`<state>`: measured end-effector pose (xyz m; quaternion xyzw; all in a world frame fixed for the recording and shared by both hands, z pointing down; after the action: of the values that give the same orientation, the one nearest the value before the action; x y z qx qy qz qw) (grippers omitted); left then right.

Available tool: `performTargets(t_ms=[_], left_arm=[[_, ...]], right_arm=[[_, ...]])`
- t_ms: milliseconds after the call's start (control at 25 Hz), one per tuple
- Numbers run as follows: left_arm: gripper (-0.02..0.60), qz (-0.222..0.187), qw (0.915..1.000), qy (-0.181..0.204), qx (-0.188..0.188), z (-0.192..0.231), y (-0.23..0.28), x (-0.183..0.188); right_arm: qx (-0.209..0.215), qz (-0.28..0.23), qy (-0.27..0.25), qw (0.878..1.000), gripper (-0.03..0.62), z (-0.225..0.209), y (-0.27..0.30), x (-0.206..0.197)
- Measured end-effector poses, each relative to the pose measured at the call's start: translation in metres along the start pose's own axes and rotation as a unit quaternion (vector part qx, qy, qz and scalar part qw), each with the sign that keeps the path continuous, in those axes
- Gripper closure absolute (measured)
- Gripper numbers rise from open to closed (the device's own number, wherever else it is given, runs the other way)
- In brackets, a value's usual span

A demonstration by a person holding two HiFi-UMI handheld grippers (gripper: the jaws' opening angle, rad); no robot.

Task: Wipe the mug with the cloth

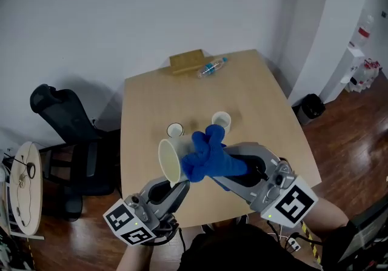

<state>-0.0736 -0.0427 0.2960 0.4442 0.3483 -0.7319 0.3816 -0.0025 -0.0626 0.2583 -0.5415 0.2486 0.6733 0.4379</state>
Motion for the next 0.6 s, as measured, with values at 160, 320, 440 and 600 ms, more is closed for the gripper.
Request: performTargets(t_ms=[160, 320, 440, 600], left_arm=[[0.543, 0.062, 0.9962, 0.038, -0.048, -0.022, -0.008, -0.013], [0.543, 0.118, 0.9825, 0.057, -0.133, -0.055, -0.008, -0.031], [0.545, 0.126, 0.9711, 0.057, -0.194, -0.079, -0.003, -0.039], [0.545, 0.107, 0.9628, 0.050, -0.243, -0.101, 0.010, -0.043]], right_arm=[[0.102, 0.025, 0.247, 0.963, 0.485, -0.028, 0.011, 0.002], [0.237, 0.067, 0.432, 0.867, 0.485, -0.032, 0.005, -0.023], [0.343, 0.066, 0.579, 0.737, 0.484, -0.014, -0.005, -0.039], [0.393, 0.051, 0.711, 0.581, 0.485, 0.020, -0.020, -0.064]])
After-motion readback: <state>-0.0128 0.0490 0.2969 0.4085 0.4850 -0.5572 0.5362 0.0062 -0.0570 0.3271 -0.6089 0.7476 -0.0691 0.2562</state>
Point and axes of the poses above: the fingertips, and each gripper's own axes: y forward along the fingers, z to its left, x out of its top, the point moved 1 cm from there along -y, backward along the fingers, and after that the axes turned 14 degrees about -x, right-handed, at the moved point
